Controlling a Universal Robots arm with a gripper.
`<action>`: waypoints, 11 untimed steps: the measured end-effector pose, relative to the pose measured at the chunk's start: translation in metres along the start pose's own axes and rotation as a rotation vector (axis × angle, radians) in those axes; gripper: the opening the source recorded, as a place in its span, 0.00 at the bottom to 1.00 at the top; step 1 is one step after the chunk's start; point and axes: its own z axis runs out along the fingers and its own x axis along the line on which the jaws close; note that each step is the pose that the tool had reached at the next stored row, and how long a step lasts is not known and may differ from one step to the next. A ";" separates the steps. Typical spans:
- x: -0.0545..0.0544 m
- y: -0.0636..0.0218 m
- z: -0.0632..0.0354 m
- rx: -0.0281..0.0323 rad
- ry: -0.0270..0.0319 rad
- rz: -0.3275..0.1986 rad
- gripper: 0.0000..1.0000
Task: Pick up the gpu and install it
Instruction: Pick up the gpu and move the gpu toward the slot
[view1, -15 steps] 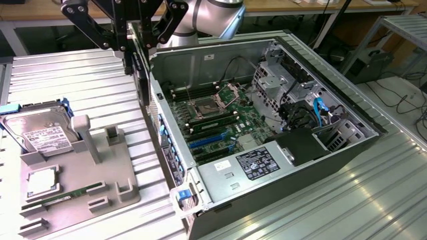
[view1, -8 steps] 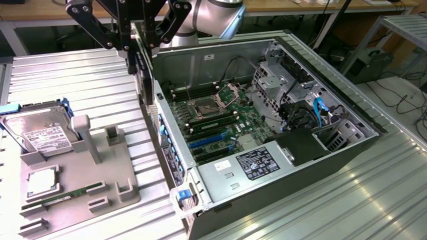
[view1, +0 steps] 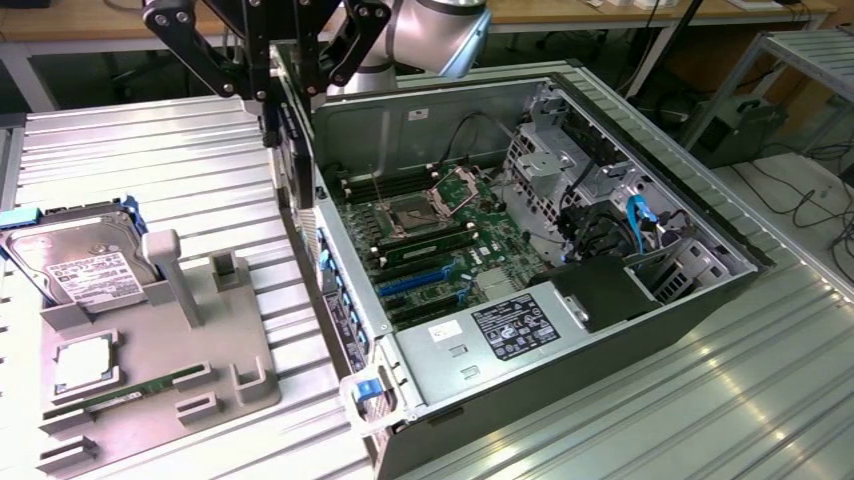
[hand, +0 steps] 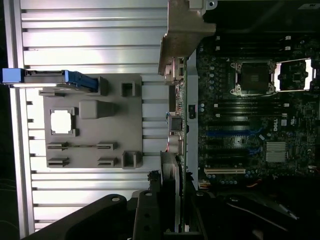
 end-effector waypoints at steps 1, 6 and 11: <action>-0.001 0.0000 0.0000 0.0000 0.0000 0.000 0.27; -0.003 0.0000 0.0000 0.0000 0.0000 0.000 0.27; -0.007 0.0001 0.0000 0.0001 0.0001 0.000 0.27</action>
